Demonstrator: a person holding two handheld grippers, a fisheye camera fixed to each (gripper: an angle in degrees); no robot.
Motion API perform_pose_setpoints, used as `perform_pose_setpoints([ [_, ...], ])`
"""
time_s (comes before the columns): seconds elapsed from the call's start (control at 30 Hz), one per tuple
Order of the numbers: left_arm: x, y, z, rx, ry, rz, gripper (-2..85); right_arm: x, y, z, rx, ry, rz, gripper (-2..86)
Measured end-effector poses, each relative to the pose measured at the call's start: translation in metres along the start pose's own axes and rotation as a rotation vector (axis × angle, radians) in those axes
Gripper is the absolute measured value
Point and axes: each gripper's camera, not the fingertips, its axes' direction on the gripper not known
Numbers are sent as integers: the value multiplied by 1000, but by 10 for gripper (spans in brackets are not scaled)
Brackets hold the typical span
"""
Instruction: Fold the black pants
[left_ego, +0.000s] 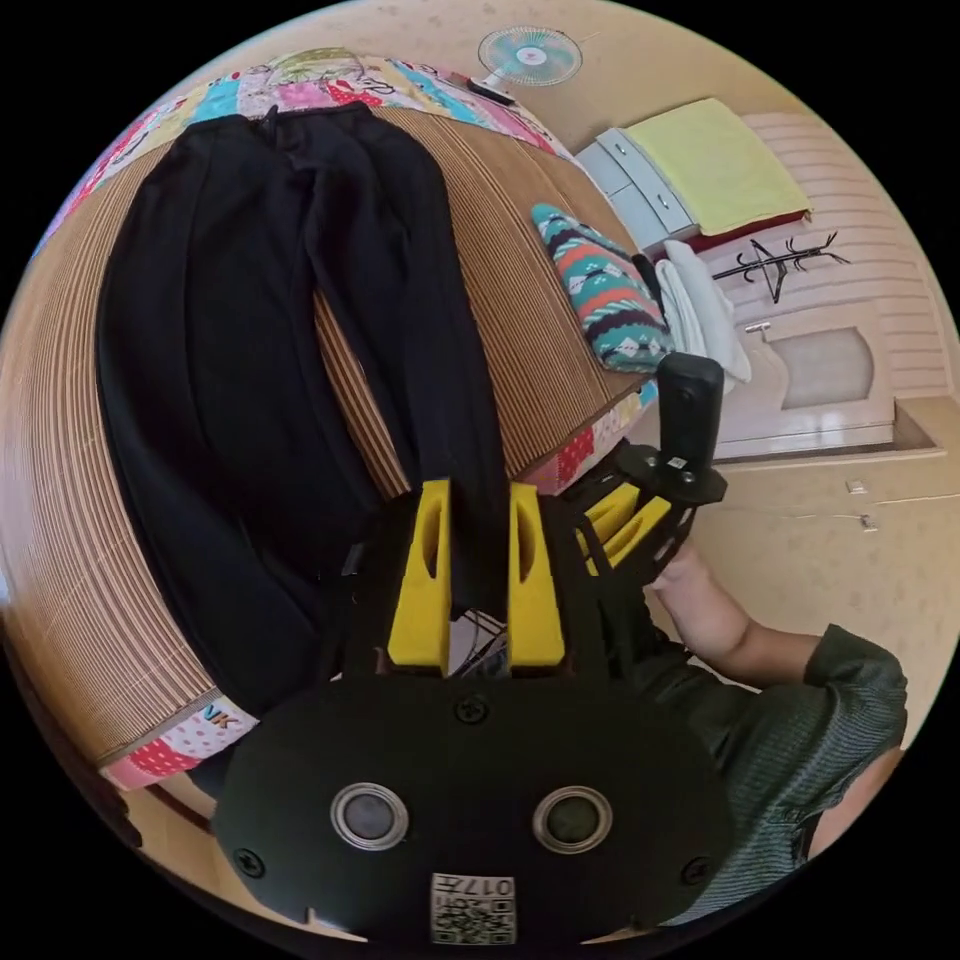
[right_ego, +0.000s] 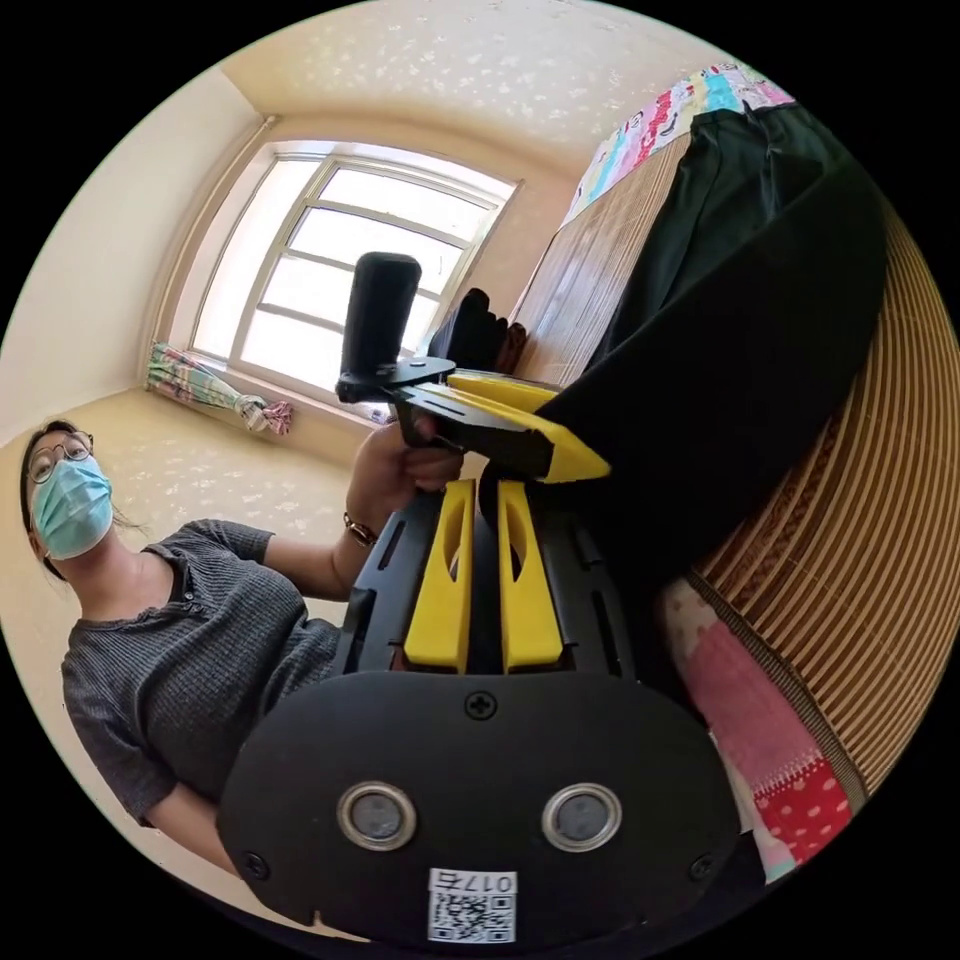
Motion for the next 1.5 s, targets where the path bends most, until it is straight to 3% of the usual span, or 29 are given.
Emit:
perform_pose_setpoints([
  [0.13, -21, 21, 6, 93, 116, -60, 51, 36, -6, -56, 19, 37, 38, 37],
  [0.23, -31, 31, 9, 131, 183, -81, 51, 85, -33, -128, 170, 122, 112, 56],
  [0.4, -37, 42, 14, 166, 195, -108, 51, 179, -130, -229, 537, 258, 308, 122],
  [0.53, -32, 47, 32, 181, 238, -133, 51, 244, -218, -235, 578, 356, 373, 132],
  [0.67, -19, 64, 28, 252, 247, -106, 44, 264, -291, -214, 579, 645, 498, 72],
  [0.8, -20, 102, -5, 387, 233, -61, 38, 168, -377, -126, 542, 998, 197, 35],
  [0.87, -39, 134, -28, 435, 317, -121, 36, 138, -413, -80, 499, 1005, 74, 32],
  [0.97, -68, 180, -58, 517, 306, -241, 34, 122, -464, -15, 453, 841, -15, 32],
  [1.1, -110, 217, -75, 546, 232, -398, 38, 170, -516, 62, 231, 674, 57, 43],
  [1.23, -154, 241, -66, 491, 209, -508, 53, 192, -467, 65, 258, 554, 94, 61],
  [1.37, -151, 246, -60, 419, 91, -455, 80, 181, -330, 48, 133, 371, -79, 74],
  [1.5, -132, 238, -50, 332, -12, -363, 103, 184, -156, 26, 48, 333, -14, 81],
])
